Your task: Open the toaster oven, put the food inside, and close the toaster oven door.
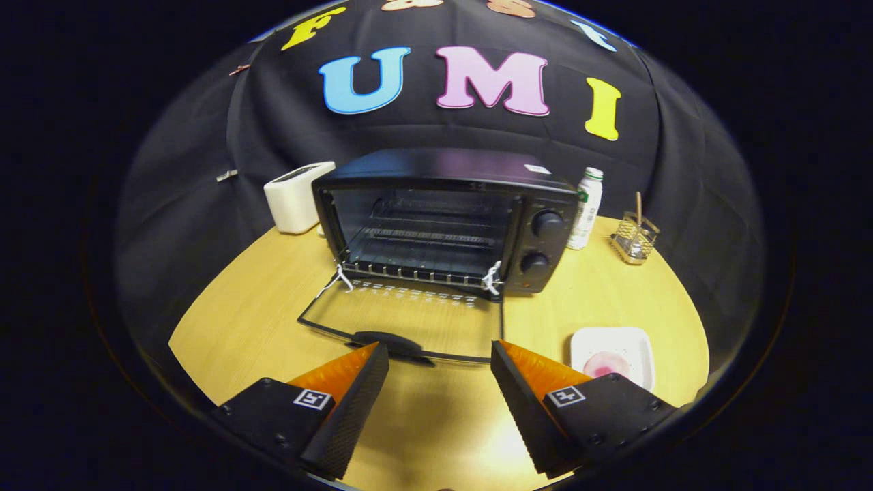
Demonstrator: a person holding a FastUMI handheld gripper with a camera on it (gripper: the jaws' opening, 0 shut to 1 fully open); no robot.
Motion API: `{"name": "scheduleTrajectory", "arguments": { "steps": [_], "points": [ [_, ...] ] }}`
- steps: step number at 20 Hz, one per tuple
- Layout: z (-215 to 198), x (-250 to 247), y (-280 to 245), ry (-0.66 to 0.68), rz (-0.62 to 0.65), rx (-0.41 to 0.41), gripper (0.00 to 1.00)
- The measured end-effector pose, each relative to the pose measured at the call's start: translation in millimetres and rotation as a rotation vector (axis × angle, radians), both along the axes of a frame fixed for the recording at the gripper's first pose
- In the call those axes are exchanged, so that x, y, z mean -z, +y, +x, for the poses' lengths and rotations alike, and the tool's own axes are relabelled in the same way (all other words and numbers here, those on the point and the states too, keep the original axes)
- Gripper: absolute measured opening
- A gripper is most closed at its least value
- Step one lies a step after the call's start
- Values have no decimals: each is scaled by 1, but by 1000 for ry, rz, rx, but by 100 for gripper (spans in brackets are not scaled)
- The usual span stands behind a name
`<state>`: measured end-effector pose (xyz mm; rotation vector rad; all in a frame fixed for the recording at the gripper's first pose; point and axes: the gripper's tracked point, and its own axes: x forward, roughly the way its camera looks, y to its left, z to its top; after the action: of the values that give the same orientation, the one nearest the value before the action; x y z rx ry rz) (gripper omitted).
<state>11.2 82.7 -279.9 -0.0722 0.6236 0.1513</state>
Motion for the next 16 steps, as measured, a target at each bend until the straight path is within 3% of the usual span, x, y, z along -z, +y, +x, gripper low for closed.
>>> {"name": "scheduleTrajectory", "arguments": {
  "steps": [5, 11, 16],
  "points": [
    [8, -23, -114, 12, -2, 122, 98],
    [12, -17, -228, 95, 22, 280, 99],
    [8, 10, -277, 200, 53, 317, 99]
  ]
}}
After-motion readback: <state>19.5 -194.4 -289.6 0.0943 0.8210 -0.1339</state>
